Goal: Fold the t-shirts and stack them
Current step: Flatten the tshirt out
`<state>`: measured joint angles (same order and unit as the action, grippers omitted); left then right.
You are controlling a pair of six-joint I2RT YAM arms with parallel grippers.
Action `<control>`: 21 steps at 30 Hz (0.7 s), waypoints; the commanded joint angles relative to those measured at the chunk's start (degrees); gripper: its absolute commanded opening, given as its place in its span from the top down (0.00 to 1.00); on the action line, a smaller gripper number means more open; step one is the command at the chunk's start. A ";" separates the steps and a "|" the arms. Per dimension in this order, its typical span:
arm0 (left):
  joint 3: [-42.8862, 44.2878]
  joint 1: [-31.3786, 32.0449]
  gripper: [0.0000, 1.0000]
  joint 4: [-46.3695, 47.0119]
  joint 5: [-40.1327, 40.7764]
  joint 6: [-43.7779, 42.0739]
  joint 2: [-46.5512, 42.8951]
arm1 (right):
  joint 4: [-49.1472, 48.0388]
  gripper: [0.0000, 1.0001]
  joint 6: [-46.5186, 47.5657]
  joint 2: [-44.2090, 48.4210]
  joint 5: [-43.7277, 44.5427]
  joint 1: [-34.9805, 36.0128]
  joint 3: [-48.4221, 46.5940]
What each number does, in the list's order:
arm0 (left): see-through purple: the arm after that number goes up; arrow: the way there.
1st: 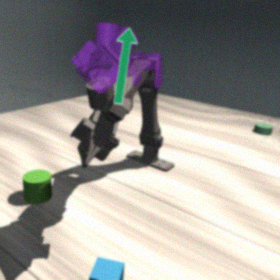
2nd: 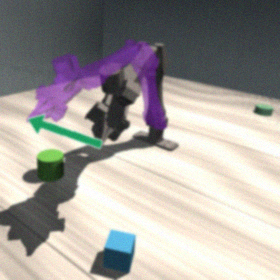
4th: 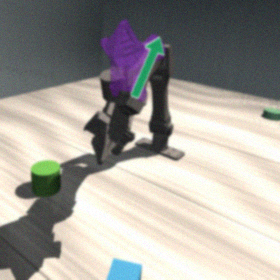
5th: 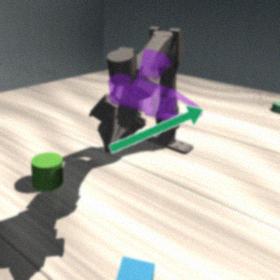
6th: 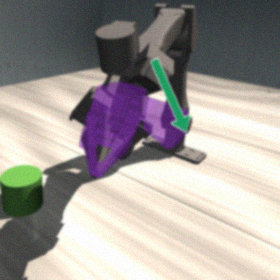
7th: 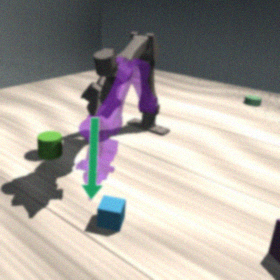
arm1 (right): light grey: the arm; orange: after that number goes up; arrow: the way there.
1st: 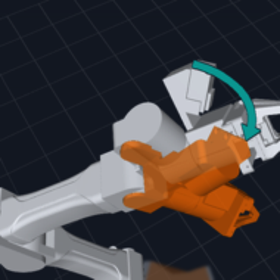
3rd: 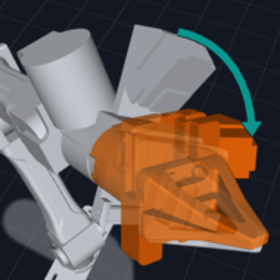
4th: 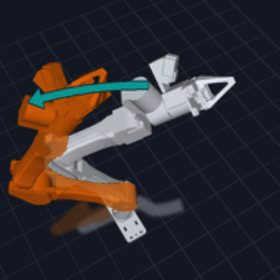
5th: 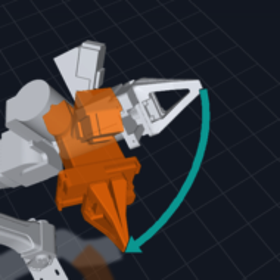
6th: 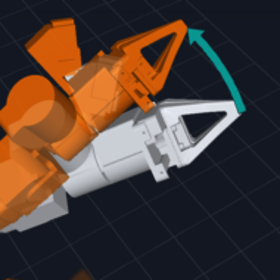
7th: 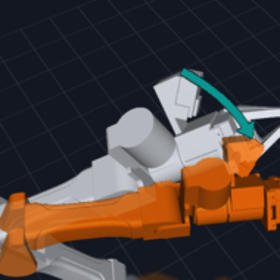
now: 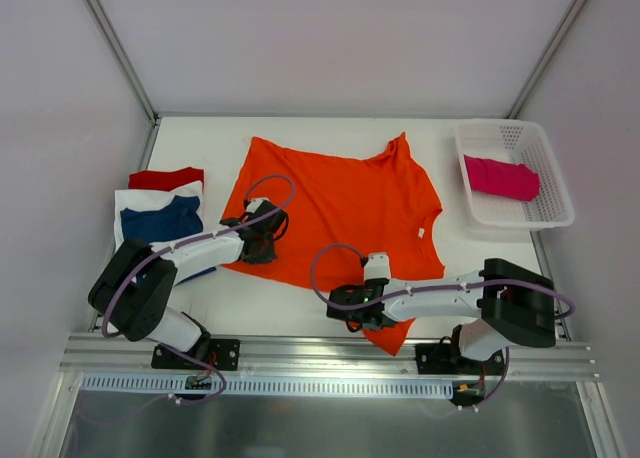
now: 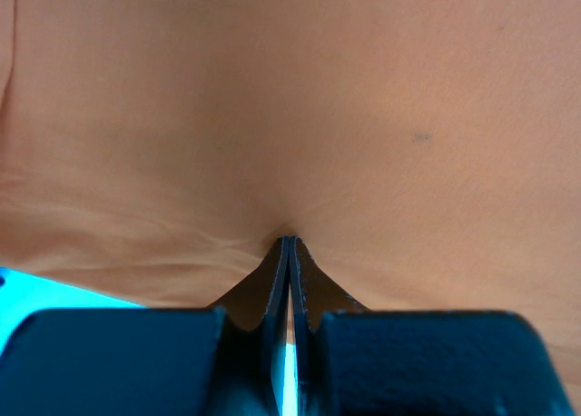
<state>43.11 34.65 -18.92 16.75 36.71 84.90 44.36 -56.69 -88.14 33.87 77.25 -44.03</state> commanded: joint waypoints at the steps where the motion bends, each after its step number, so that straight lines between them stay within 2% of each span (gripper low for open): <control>1: -2.76 2.51 1.00 -6.39 -1.02 3.10 -1.84 | 6.70 1.00 -4.04 -3.27 -9.88 0.88 4.92; 9: -5.32 9.11 1.00 -9.03 -0.41 9.25 -6.85 | 9.16 0.99 -7.03 -3.00 -9.78 2.90 4.48; 21: -5.41 19.38 1.00 -14.56 1.44 17.51 -9.31 | 12.42 1.00 -10.73 -2.39 -9.26 6.15 2.28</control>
<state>38.50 51.86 -28.71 17.04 50.17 77.67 57.01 -63.55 -88.95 30.79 82.94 -42.48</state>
